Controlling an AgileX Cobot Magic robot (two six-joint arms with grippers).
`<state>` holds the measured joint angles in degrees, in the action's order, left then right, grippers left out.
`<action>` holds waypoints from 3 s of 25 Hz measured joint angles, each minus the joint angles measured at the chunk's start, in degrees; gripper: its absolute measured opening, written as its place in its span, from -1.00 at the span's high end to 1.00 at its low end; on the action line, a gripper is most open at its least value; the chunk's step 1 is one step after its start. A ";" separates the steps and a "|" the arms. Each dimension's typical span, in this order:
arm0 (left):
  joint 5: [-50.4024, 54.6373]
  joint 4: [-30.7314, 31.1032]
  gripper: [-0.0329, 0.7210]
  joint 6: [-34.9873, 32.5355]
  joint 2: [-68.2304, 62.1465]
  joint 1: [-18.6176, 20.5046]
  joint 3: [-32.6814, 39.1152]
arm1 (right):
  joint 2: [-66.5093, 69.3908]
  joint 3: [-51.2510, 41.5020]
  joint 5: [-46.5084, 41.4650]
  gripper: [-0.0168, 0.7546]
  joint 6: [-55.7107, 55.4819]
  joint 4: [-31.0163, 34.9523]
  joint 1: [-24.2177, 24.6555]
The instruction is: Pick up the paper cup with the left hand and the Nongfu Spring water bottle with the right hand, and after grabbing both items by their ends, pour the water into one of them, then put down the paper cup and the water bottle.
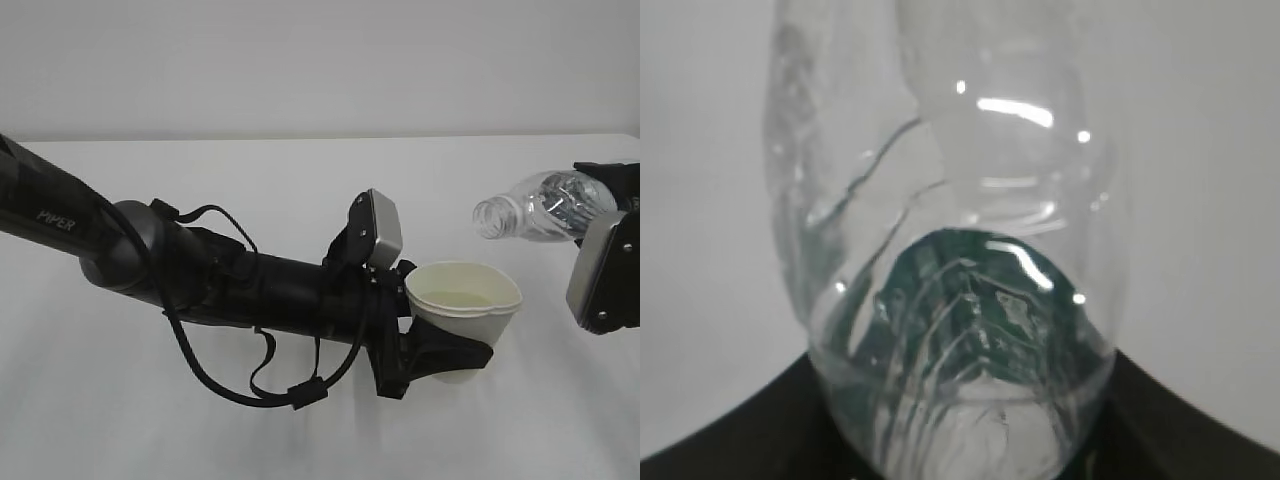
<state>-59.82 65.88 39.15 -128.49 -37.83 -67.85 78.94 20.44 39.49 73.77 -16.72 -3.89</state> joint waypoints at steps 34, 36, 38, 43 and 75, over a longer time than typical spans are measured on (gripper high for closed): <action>0.66 -10.76 -0.21 0.00 0.00 0.00 0.00 | 0.00 0.00 3.44 -0.09 -23.06 3.50 0.00; 0.66 -10.76 -0.21 0.00 0.00 0.00 0.00 | 0.00 0.00 3.97 -0.09 -25.09 3.50 0.00; 0.66 -10.76 -0.21 0.00 0.00 0.00 0.00 | 0.00 0.00 4.31 -0.09 -26.90 3.54 0.00; 0.66 -10.76 -0.21 0.00 0.00 0.00 0.00 | 0.00 0.00 5.77 -0.09 -32.08 3.63 0.00; 0.08 -11.71 -0.21 0.00 0.00 0.00 0.00 | 0.43 0.00 16.58 -0.09 -75.14 6.90 0.00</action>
<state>-59.74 54.17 39.15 -128.49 -37.83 -67.85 79.38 20.44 56.07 -1.37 -9.82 -3.89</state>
